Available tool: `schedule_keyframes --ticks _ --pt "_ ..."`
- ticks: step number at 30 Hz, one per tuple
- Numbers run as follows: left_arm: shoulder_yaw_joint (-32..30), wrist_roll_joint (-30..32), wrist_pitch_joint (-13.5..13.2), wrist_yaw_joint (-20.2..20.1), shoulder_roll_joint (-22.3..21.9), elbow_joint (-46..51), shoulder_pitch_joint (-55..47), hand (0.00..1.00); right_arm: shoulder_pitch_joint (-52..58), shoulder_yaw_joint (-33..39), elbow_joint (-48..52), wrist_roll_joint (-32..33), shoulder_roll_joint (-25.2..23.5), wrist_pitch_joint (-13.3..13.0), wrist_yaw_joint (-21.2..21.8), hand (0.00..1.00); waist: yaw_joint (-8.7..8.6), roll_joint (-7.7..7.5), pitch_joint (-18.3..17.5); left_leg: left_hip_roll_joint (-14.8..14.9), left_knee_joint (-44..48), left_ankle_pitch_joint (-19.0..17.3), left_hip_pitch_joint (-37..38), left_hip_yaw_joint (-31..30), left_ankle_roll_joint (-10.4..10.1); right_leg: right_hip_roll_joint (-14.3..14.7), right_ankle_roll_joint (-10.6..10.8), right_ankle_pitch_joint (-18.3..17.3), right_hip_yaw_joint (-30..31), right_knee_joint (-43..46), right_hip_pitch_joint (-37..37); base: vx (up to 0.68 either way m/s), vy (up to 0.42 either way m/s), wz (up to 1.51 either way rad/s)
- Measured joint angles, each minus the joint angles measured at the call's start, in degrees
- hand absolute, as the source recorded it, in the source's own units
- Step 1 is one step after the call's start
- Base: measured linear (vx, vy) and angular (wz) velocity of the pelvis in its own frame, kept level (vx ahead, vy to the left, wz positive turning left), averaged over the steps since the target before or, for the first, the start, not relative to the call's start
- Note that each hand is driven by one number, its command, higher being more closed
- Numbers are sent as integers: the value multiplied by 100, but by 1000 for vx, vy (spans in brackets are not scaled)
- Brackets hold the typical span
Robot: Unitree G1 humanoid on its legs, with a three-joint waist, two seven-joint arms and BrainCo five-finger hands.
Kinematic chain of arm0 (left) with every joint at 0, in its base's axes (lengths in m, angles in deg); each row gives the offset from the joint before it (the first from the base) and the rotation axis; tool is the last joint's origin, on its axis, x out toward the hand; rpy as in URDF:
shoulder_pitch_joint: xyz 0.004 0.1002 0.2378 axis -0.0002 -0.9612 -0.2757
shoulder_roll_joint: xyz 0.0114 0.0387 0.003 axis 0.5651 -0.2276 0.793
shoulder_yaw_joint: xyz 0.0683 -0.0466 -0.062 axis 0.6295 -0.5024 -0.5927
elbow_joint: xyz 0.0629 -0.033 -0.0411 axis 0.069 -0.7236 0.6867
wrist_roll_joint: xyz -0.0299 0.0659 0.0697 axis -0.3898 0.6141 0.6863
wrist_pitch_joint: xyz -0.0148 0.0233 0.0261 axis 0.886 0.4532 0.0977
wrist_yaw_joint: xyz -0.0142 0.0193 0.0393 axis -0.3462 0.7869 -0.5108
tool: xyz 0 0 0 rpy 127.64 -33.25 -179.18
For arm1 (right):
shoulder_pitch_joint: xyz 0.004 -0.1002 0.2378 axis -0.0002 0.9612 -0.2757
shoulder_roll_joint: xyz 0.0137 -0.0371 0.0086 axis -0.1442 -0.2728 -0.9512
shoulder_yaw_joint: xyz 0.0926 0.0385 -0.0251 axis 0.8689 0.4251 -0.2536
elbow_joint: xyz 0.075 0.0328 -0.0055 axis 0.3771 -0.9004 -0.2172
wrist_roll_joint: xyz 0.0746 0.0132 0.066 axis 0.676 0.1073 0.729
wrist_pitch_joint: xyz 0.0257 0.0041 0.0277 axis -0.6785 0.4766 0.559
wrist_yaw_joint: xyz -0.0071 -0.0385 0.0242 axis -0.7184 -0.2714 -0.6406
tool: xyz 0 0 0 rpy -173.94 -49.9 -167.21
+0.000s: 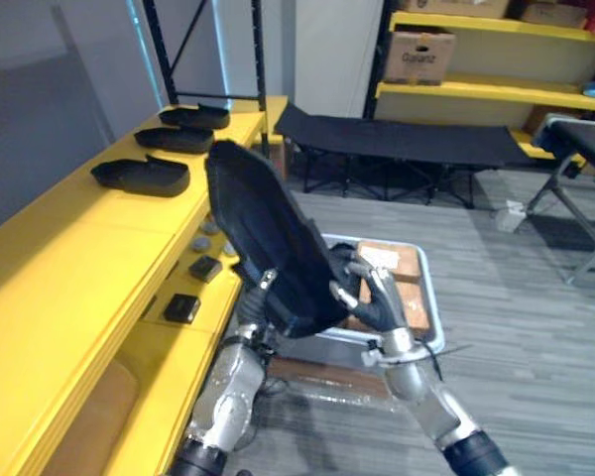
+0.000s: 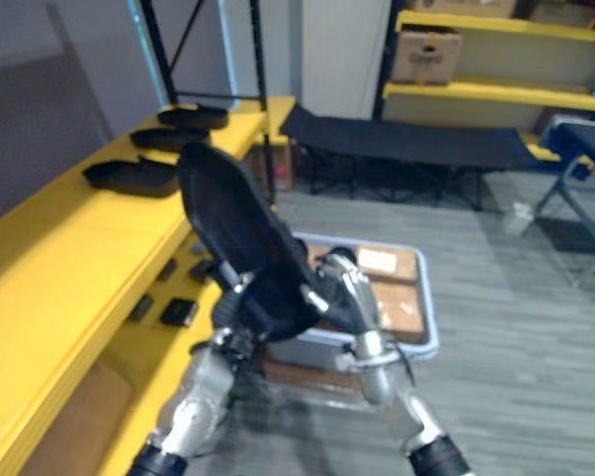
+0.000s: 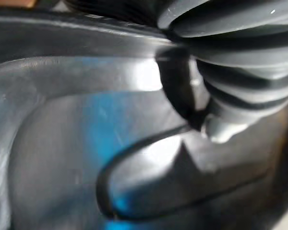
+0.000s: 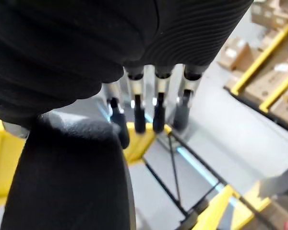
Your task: Walk over and take plastic housings, then place them on the shelf
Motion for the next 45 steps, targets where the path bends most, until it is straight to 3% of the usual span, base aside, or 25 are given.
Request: schedule_keyframes --ticks 4,7,13,17,22,25,29,36,41,43,44,45 --pt "-173 2203 -46 833 -113 0 -34 100 7 -68 1 315 -99 -4 -244 0 34 7 -4 2 0 1 2 -7 0 1 0 0 -2 12 1 0 0 0" --pt "-295 3144 -27 1255 -125 -4 -113 100 16 -45 215 955 -281 -123 -489 0 34 42 -25 1 0 0 4 -8 0 0 0 0 0 19 0 0 0 0" --pt "-320 4203 172 1986 -125 -5 -380 100 184 627 640 1941 -598 -315 -756 0 30 82 -48 0 -1 -12 6 4 -9 -3 12 -9 13 17 0 0 0 0" --pt "-441 4381 238 2399 -132 102 -441 100 850 1385 1194 3010 -739 -349 -487 0 -8 82 -48 2 0 -28 20 100 -10 -4 11 -8 68 9 -23 2 2 -6" --pt "-661 4241 213 2745 -146 510 -449 100 1704 2361 1334 3930 -966 -256 22 0 -246 94 -45 15 0 -80 85 346 -25 6 -1 3 324 28 -136 31 22 -27" --pt "-706 3789 -21 2748 -145 731 -579 100 2149 2603 1296 4351 -1020 -62 502 0 -426 147 -41 19 0 -133 121 475 -46 10 1 2 482 40 -211 42 23 -26" --pt "-710 3430 -343 2570 -250 931 -750 100 2381 2941 997 4611 -1095 0 776 0 -444 161 -30 35 1 -165 104 598 -59 10 4 0 511 41 -286 38 13 -14" --pt "-1293 3392 -818 2285 -198 1462 -924 100 2198 3276 882 4553 -1095 51 1079 0 -412 204 228 36 4 -184 97 580 -63 5 36 9 491 27 -250 40 10 2" --pt "-1956 3421 -852 2358 -132 2212 -1274 100 1729 3121 897 4558 -1032 48 1618 0 -371 216 278 -7 5 -197 -8 235 -60 -34 133 -7 139 -68 -66 52 8 33" --pt "-2353 3444 -852 2422 -140 2593 -1551 100 1468 2779 899 4560 -981 50 1693 0 -225 218 279 -42 6 -169 -89 -39 -48 -48 165 -18 -146 -71 30 69 9 77" --pt "-2807 3465 -852 2500 -169 2953 -1886 100 1146 2277 900 4636 -952 186 1894 0 -7 217 288 -78 8 -153 -131 -358 -42 -60 178 -42 -481 -77 211 76 2 91" --pt "-2967 3466 -852 2501 -201 3066 -1994 100 1028 2104 898 4705 -928 288 1968 0 79 215 289 -95 8 -151 -142 -450 -41 -66 187 -60 -569 -79 260 80 4 92"
